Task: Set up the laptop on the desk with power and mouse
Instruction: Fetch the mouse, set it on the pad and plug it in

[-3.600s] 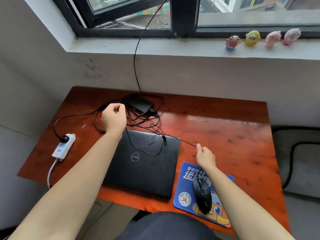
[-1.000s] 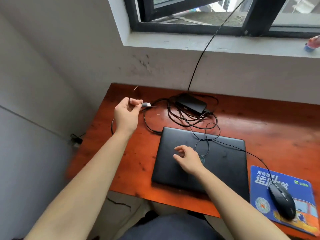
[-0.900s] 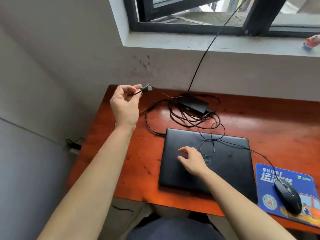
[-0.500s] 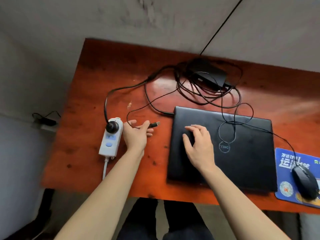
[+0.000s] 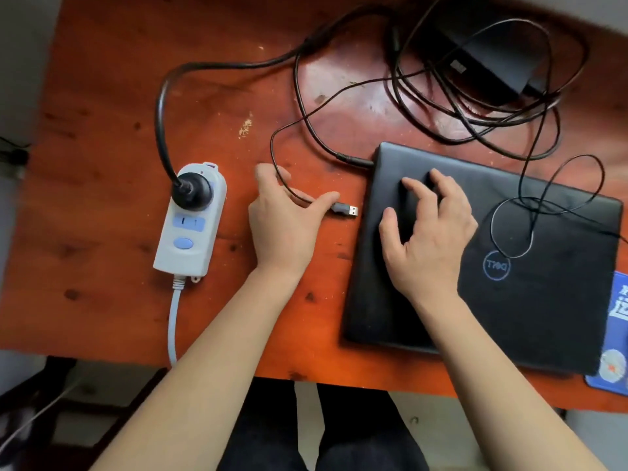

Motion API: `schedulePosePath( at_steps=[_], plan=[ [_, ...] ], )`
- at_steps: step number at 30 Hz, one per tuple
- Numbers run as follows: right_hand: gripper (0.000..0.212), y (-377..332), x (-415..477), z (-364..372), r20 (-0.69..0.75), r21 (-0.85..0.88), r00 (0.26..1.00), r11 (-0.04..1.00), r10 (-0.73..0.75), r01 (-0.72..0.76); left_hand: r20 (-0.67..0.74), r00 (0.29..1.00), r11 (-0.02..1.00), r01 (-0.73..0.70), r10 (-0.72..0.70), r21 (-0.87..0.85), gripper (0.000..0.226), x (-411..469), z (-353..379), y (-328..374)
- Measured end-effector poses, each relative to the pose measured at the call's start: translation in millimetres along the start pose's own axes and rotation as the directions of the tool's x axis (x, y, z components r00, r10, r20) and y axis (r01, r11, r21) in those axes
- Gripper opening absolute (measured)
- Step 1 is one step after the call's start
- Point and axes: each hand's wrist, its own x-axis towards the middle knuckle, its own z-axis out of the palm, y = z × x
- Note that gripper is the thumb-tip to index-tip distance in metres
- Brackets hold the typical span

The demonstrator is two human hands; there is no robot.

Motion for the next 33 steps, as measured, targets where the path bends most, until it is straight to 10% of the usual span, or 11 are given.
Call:
schedulePosePath(
  at_steps=[4, 10, 18, 33],
  plan=[
    [0.045, 1, 0, 0, 0.0, 0.007, 1.0, 1.0, -0.003, 0.003, -0.102, 0.962, 0.965, -0.243, 0.253, 0.099, 0.097, -5, 4, -8],
    [0.045, 2, 0, 0, -0.005, 0.018, 1.0, 1.0, 0.001, -0.001, 0.112, 0.69, 0.649, -0.715, 0.715, 0.261, 0.016, -8, 7, -20],
    [0.046, 10, -2, -5, 0.041, 0.007, 0.998, 0.999, -0.046, 0.046, 0.391, 0.644, 0.663, -0.741, 0.658, 0.104, 0.027, 5, -9, -27],
    [0.047, 10, -6, -2, 0.04, -0.02, 0.998, 0.999, -0.045, 0.046, 0.467, 0.574, 0.608, -0.788, 0.672, 0.093, 0.016, 0, -8, -31]
  ],
)
